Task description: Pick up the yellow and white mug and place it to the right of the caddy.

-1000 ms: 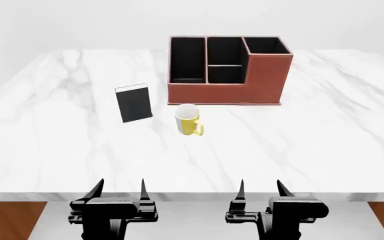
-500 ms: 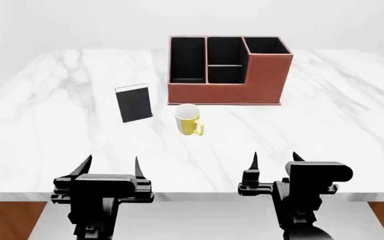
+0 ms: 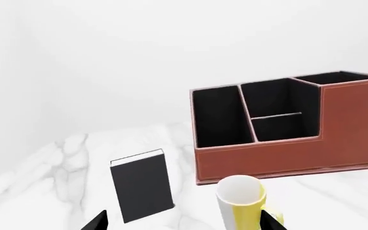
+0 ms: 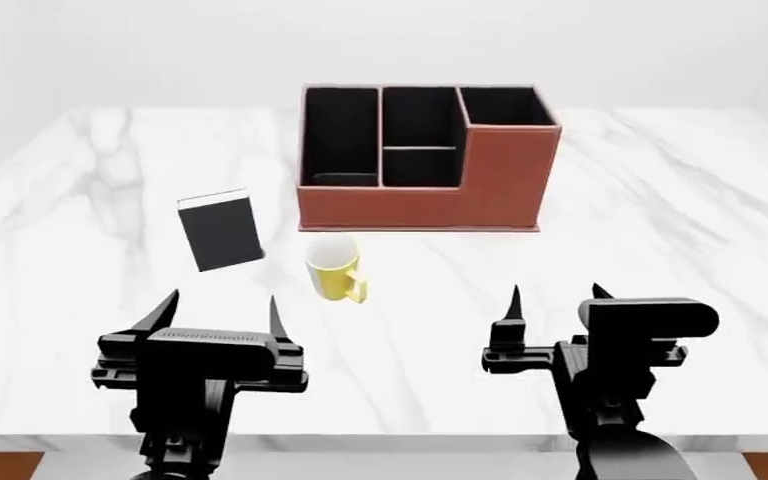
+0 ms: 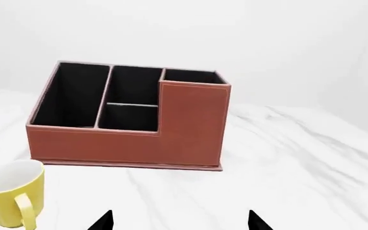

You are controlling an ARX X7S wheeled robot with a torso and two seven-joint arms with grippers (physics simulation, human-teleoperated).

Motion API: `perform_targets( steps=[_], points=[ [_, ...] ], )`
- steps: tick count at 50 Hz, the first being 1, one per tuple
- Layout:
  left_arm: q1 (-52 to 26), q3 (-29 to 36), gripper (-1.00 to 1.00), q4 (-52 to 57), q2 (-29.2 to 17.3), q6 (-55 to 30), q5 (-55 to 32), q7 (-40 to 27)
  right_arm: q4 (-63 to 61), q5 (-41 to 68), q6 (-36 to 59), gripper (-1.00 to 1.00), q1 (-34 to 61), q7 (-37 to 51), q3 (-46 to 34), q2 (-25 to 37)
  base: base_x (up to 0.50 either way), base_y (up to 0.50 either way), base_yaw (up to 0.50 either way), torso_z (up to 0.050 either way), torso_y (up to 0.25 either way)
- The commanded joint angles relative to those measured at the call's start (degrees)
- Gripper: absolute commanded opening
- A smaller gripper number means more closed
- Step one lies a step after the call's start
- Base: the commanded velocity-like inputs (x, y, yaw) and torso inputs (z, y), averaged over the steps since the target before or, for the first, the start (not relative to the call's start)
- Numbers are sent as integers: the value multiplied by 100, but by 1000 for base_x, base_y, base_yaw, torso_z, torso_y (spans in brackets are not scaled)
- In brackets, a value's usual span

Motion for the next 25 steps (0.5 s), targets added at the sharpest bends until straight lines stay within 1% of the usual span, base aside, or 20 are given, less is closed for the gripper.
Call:
perform_targets(
  steps=[1,10,21,25],
  points=[
    [29,19,100,75,-60,-18,-61,-62,-24,33,30,100,34,42,-53,50,500,0,0,0,0],
    [38,16,100,87,-98,-1,-113,-106,-11,93,-14,100,15,56,-45,72,500,-7,0,0,0],
    [52,36,100,153,-140,-16,-150,-168,-38,134,-16,100,8,89,-70,109,500,-203,0,0,1],
    [55,47,100,161,-156,-15,-158,-190,-45,130,-15,100,8,110,-92,125,500,-67,0,0,0]
  ],
)
